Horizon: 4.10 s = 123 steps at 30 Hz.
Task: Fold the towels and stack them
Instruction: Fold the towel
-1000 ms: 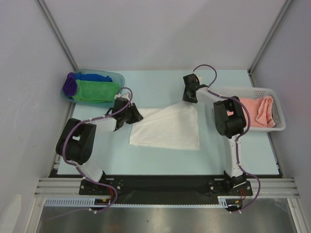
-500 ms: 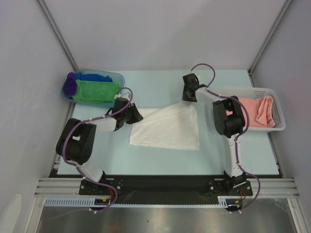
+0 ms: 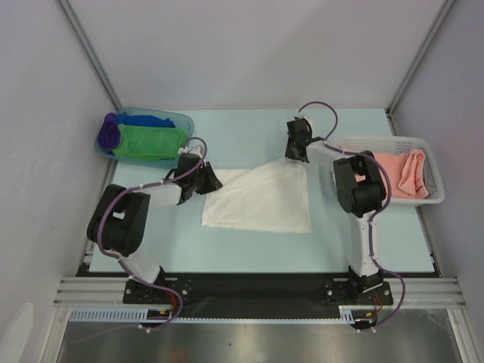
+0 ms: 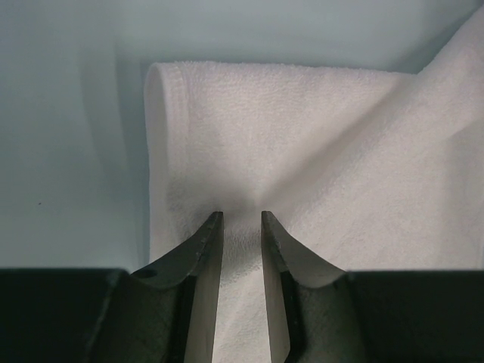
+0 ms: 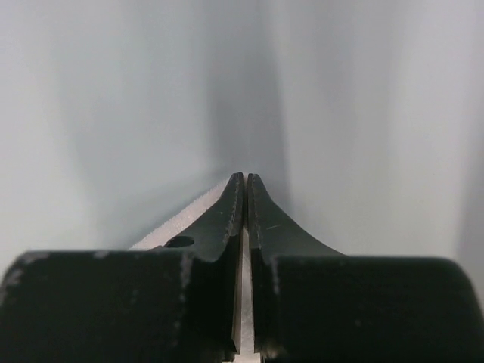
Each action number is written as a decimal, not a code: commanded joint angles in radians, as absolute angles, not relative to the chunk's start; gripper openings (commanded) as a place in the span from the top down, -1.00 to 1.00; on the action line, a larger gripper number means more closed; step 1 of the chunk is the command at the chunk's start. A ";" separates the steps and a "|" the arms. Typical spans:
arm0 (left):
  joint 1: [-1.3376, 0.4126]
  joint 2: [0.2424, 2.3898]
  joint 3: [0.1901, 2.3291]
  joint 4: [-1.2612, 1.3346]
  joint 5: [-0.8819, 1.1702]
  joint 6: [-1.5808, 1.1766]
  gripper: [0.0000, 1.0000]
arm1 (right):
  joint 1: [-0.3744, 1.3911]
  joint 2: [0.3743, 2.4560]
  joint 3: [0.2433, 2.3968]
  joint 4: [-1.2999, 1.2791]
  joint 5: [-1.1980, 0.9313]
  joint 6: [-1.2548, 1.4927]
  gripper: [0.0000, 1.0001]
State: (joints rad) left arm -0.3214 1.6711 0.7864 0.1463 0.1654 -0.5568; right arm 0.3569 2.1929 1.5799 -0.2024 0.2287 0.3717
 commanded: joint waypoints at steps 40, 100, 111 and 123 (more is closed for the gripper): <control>-0.324 1.494 0.801 -0.030 0.068 -0.592 0.16 | 0.451 1.207 0.649 -0.100 0.307 0.629 -0.20; -0.310 1.450 0.712 -0.051 0.020 -0.684 -0.04 | 0.394 1.446 0.692 -0.051 0.169 0.670 0.10; -0.310 1.500 0.724 -0.003 0.043 -0.709 -0.05 | 0.394 1.485 0.673 -0.011 0.147 0.696 0.08; -0.310 1.555 0.749 0.046 0.071 -0.719 0.06 | 0.393 1.486 0.669 -0.012 0.150 0.701 0.11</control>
